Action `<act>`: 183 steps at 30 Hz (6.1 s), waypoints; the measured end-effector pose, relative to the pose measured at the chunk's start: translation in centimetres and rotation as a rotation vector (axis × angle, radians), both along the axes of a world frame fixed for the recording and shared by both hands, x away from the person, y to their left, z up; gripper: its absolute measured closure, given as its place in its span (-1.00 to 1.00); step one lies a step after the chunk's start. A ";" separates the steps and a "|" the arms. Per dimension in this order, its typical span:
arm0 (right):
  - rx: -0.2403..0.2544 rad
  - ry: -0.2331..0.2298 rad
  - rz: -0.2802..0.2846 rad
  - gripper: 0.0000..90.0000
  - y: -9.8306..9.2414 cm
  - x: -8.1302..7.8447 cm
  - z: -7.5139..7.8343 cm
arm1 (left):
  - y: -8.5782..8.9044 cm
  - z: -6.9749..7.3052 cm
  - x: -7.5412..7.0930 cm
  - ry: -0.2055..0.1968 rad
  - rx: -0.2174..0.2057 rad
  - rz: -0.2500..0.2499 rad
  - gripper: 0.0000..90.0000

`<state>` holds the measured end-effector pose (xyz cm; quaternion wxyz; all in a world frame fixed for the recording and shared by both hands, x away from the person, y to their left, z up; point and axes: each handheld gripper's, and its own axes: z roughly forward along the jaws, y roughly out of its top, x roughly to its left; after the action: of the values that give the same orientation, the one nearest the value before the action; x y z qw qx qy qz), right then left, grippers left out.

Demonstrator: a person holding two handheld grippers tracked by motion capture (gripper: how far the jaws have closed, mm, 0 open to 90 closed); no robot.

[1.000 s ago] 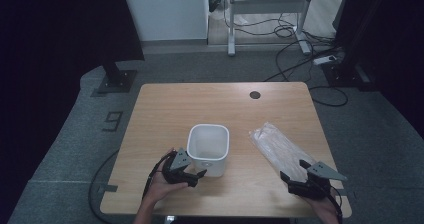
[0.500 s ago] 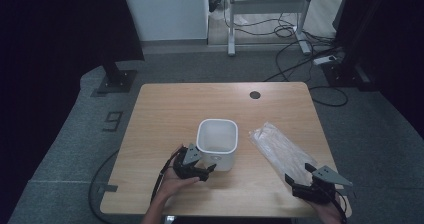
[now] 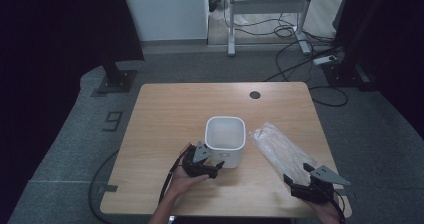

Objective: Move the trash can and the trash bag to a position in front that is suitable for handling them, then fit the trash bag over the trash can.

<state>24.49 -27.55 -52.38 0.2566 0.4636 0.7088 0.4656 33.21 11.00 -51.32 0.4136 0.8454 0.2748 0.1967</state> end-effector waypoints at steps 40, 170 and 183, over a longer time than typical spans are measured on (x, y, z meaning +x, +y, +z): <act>-0.171 0.233 -0.045 -0.70 1.3 4.7 -3.1 | 7.4 0.5 -2.0 0.033 -0.051 0.193 -0.68; -0.084 -0.258 0.247 0.98 5.0 0.3 7.9 | 5.5 14.3 3.2 0.076 -0.223 0.058 -0.52; -0.094 -0.253 0.267 0.98 5.7 0.5 7.7 | 1.8 15.9 4.7 0.093 -0.214 0.022 -0.39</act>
<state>25.01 -21.84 -44.72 0.3011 0.2906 0.7469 0.5167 37.86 12.76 -35.40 0.4861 0.8015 0.3225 0.1312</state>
